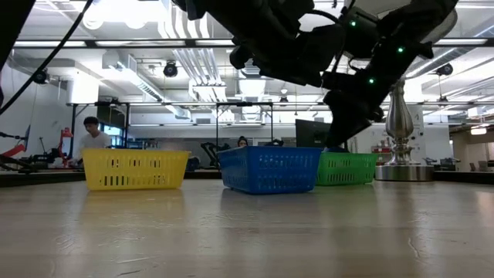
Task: Pick and place Stapler, Stapler remover, tape
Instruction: Put the blue tape into the green bin
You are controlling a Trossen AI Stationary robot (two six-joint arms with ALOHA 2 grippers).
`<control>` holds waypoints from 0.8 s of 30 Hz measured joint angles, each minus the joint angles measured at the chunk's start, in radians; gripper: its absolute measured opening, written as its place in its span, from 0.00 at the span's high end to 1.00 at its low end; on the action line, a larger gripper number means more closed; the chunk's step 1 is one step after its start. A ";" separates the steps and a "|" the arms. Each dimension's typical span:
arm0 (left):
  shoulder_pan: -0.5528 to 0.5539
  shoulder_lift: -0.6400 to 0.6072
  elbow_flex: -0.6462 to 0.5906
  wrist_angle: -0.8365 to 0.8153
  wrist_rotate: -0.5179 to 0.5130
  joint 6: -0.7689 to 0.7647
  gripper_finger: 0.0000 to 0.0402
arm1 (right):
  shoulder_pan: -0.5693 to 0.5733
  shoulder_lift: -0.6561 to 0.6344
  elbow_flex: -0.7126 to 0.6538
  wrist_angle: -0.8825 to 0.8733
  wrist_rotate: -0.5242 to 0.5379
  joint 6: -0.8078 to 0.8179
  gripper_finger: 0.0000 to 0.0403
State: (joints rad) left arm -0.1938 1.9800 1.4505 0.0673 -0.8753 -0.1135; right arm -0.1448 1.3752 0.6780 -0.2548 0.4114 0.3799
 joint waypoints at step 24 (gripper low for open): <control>0.002 0.000 0.000 -0.041 0.000 -0.025 0.63 | -0.030 0.151 0.022 0.205 -0.213 -0.252 0.55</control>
State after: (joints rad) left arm -0.1913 1.9800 1.4506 0.0259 -0.8753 -0.1387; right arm -0.1749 1.5264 0.7003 -0.0494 0.1984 0.1276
